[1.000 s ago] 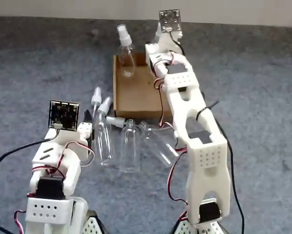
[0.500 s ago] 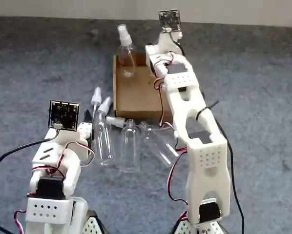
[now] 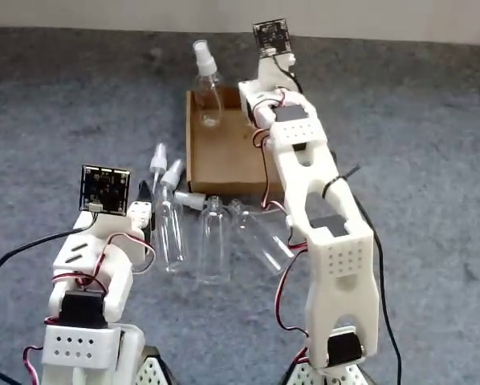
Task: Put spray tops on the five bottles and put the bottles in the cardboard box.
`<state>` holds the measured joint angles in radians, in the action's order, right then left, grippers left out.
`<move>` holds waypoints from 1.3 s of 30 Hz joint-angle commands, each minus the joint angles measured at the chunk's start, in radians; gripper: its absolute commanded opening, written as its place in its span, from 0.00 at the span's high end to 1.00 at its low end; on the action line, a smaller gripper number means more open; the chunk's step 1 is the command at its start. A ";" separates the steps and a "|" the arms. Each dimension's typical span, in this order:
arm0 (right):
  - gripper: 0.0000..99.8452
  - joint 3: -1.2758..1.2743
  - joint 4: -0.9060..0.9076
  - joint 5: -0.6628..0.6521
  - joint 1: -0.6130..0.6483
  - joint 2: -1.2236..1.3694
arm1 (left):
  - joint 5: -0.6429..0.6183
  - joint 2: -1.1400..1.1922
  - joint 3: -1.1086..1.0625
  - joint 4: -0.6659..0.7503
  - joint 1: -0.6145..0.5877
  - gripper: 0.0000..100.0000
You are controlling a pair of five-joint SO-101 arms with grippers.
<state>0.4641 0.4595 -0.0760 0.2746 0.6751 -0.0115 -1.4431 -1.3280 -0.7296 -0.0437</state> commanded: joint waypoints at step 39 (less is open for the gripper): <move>0.65 0.234 0.225 -0.015 0.015 -0.041 | 0.011 0.001 0.002 0.021 -0.007 0.95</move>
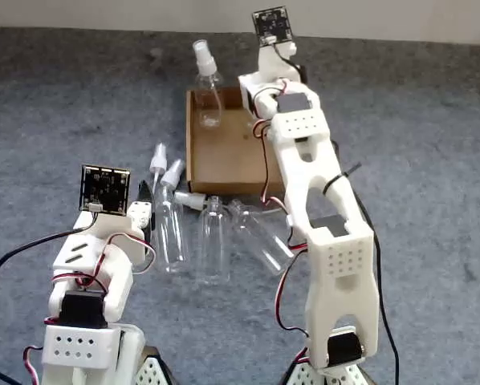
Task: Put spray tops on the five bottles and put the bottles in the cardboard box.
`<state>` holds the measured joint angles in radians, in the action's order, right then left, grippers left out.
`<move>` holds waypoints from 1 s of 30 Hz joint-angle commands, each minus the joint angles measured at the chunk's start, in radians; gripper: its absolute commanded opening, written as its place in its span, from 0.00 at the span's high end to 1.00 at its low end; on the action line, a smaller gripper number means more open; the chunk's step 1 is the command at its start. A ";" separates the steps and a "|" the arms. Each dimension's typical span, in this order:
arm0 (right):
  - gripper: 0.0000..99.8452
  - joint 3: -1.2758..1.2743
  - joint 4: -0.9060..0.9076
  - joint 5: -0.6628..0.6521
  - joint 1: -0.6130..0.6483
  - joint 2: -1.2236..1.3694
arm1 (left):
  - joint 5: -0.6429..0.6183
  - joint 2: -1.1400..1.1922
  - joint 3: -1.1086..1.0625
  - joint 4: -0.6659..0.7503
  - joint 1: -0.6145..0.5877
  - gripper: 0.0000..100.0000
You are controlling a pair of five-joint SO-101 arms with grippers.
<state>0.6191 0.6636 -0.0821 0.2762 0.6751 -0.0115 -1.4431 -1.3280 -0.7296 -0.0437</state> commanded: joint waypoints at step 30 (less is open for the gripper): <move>0.65 0.799 0.728 -0.014 0.022 -0.035 | 0.011 0.001 0.002 0.023 -0.008 0.95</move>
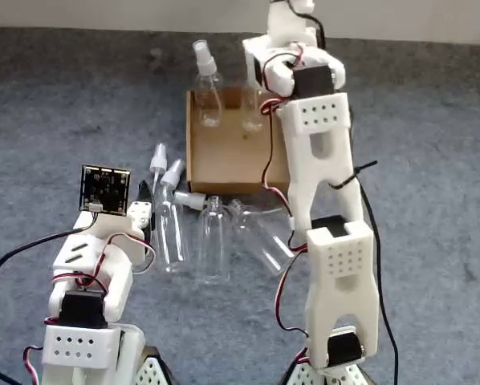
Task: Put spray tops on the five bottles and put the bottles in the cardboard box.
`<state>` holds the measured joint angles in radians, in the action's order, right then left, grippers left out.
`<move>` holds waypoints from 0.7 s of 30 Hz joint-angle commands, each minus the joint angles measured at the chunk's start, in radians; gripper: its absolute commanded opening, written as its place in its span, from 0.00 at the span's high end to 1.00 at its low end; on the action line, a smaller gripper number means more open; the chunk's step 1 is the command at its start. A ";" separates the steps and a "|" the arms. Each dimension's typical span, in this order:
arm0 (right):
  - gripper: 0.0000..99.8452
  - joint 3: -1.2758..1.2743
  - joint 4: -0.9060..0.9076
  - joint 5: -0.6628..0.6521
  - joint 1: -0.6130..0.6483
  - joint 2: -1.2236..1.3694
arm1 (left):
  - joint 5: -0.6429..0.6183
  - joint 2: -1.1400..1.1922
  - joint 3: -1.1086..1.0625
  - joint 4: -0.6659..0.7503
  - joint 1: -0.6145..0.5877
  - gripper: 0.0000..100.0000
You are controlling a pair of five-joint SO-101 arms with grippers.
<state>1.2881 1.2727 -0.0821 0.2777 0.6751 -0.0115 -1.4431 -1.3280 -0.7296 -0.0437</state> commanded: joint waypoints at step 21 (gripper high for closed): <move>0.85 0.183 0.496 -0.015 0.150 -0.185 | 0.011 0.001 0.002 0.023 -0.010 0.95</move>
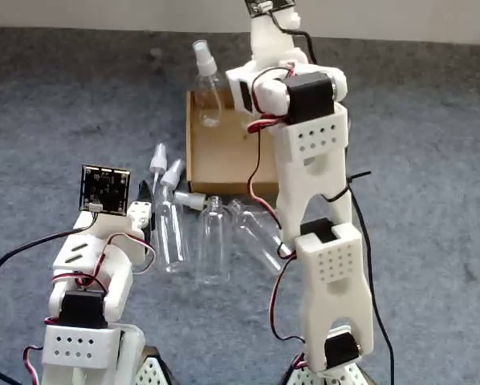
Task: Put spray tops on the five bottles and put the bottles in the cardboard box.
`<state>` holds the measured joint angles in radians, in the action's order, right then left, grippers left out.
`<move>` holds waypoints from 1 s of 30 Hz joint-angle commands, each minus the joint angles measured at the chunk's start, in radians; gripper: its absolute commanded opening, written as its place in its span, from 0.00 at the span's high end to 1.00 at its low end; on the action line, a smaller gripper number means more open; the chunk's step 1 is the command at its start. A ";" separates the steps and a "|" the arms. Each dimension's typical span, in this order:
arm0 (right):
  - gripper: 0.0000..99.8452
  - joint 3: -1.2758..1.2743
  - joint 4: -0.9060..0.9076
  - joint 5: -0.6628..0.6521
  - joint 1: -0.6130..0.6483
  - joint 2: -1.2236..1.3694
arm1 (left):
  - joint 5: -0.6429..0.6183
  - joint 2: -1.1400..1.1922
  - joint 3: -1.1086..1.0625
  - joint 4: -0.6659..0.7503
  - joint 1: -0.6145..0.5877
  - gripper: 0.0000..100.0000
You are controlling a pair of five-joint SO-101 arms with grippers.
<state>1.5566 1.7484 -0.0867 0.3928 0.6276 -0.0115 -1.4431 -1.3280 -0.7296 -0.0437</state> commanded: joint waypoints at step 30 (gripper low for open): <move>0.71 -2.161 -0.622 -0.138 0.153 -0.892 | 0.011 -0.005 -0.013 0.023 -0.005 0.95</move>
<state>-0.5946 1.1745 -0.2156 0.5692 -0.2225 -0.0115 -1.4431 -1.3479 -0.7296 -0.0437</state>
